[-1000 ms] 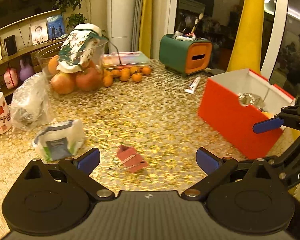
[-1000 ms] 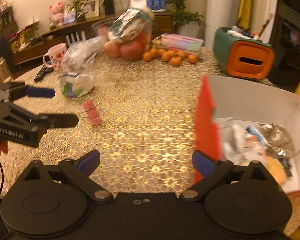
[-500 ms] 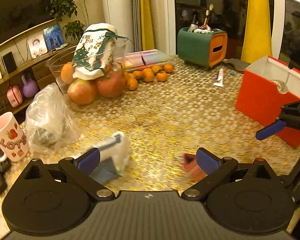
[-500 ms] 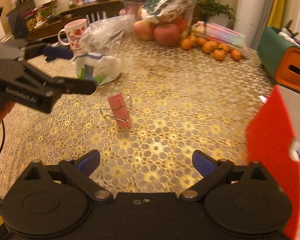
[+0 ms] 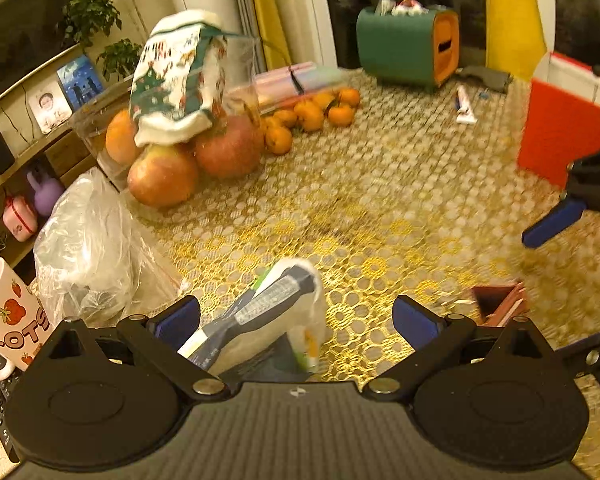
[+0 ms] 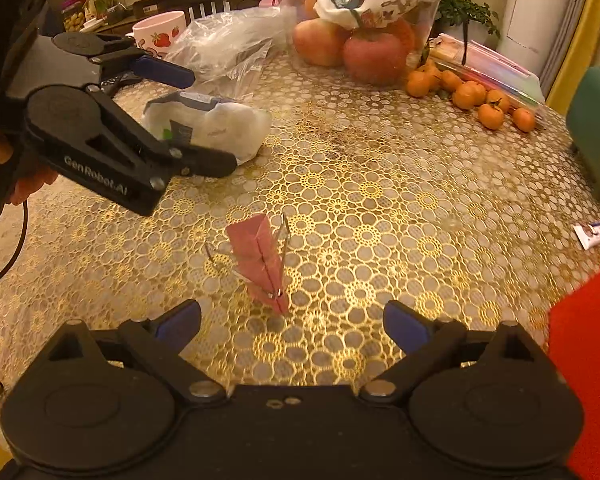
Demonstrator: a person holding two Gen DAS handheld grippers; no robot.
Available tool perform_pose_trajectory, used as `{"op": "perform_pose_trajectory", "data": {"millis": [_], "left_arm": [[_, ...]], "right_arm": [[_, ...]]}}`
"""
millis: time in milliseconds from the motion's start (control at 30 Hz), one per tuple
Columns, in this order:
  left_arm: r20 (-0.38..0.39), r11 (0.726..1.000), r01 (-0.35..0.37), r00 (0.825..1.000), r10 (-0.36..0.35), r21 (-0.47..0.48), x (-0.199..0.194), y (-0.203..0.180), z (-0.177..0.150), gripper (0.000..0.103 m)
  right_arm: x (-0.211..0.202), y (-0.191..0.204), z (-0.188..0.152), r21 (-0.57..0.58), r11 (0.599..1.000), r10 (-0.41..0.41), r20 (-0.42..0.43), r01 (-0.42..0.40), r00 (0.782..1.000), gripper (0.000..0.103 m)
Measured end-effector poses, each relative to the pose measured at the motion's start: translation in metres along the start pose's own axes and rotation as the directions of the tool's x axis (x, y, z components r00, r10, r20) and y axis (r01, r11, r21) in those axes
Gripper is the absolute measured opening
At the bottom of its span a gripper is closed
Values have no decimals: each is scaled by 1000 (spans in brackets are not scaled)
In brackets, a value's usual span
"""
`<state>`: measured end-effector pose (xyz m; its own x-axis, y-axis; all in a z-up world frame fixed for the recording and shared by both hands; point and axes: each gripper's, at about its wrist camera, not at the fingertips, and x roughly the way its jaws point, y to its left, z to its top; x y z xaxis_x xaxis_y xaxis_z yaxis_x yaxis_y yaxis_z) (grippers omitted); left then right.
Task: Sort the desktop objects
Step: 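Move the left tool to the wipes packet while the right tool approaches the pink binder clip, then grasp the wipes packet with the left tool while the right tool grasps the pink binder clip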
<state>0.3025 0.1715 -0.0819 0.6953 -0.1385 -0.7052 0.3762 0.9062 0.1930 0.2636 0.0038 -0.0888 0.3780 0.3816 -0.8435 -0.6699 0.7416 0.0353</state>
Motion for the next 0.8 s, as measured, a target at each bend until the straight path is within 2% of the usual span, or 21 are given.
{"op": "perform_pose_trajectory", "data": {"millis": [333,500,667,800], "left_arm": [[-37,999,-52,998,52,9,25,4,-15,103],[-24,998,-56,998,56,-2,27,5,-19,103],[-33,998,-37,999,36,-53,30,10,-18,102],[-39,995,-44,998,41,-85,29,12,-18,94]], "right_arm": [[16,8,16,-33,999,-10,14,11,1000,90],[20,13,18,-59,998,-11,23,12,1000,83],[24,13,20,-54,999,2,13,-1,1000,72],[24,13,20,-46,999,16,16,-16,1000,64]]}}
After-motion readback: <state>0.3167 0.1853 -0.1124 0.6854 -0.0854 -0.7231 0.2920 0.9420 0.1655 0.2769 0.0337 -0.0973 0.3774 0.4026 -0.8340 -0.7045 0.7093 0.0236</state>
